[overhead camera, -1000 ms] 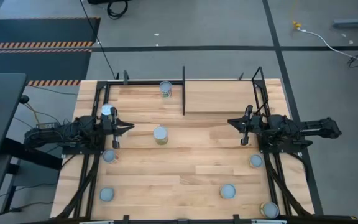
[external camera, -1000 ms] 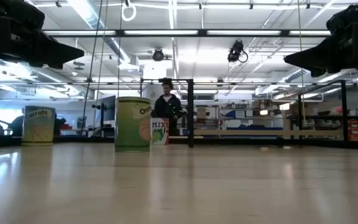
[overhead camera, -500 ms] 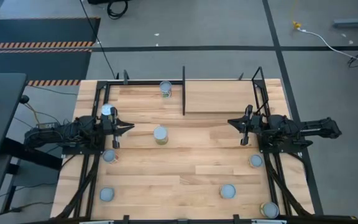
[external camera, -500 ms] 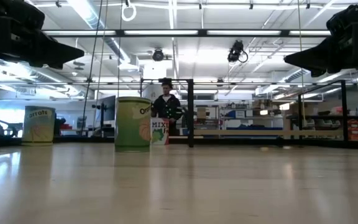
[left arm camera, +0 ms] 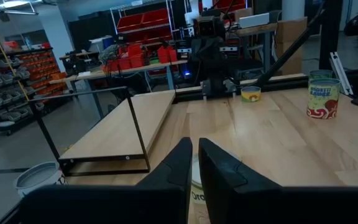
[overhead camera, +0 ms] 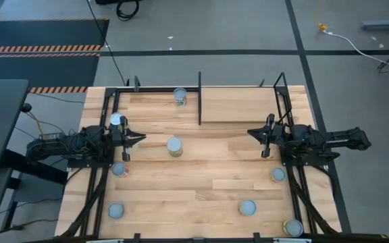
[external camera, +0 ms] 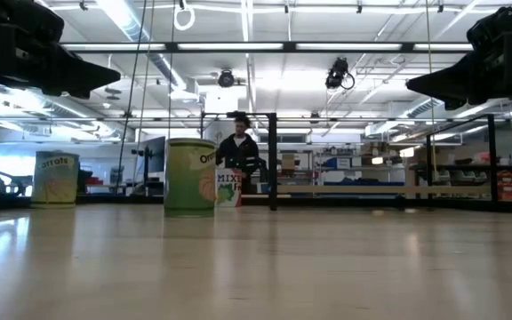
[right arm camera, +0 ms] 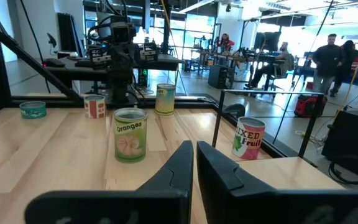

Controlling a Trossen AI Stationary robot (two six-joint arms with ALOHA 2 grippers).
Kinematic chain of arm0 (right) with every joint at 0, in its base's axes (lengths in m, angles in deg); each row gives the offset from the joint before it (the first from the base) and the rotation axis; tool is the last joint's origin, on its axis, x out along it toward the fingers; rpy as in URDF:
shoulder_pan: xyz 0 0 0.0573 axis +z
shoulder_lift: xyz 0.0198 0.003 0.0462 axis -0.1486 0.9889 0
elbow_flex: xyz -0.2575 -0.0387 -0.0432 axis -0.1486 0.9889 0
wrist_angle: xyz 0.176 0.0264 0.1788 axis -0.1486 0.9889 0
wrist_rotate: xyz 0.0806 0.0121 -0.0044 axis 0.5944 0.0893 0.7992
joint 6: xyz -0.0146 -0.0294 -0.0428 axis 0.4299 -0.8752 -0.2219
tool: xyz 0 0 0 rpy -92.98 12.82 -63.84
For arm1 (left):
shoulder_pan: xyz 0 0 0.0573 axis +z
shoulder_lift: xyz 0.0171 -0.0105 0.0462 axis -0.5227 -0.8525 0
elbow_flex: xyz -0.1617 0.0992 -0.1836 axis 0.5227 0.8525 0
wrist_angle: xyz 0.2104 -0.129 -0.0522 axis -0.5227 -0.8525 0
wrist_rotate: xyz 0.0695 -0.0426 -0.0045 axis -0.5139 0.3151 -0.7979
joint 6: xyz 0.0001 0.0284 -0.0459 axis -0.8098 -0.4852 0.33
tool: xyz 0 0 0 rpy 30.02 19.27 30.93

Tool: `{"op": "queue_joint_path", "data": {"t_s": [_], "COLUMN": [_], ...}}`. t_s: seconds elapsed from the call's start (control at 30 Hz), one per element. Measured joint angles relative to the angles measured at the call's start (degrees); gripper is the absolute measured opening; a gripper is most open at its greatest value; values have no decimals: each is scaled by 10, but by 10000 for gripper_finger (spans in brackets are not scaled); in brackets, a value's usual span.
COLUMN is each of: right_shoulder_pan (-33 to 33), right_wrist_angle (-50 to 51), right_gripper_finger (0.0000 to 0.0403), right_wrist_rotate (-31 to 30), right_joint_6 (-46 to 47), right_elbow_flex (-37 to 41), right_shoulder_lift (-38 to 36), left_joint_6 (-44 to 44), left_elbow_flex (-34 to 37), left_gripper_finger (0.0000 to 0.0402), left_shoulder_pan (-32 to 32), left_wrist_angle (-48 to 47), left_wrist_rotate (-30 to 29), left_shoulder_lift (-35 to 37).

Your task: Pick and place cans onto a shelf

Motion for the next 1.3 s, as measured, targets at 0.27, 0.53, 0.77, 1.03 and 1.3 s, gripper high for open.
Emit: {"op": "queue_joint_path", "data": {"t_s": [0.27,0.53,0.77,1.03,1.3], "right_shoulder_pan": [0,0,0,0,0], "right_wrist_angle": [0,0,0,0,0], "right_gripper_finger": [29,29,29,29,29], "right_wrist_rotate": [0,0,0,0,0], "right_joint_6": [0,0,0,0,0], "right_elbow_flex": [0,0,0,0,0], "right_shoulder_lift": [0,0,0,0,0], "left_joint_6": [-29,242,327,298,416], "left_elbow_flex": [2,-10,-112,-221,-305], "left_gripper_finger": [36,36,36,36,36], "left_shoulder_pan": [-1,0,0,4,16], "left_wrist_angle": [149,207,124,97,97], "left_wrist_rotate": [40,-23,18,-17,-79], "left_shoulder_lift": [0,-39,-202,-362,-399]}}
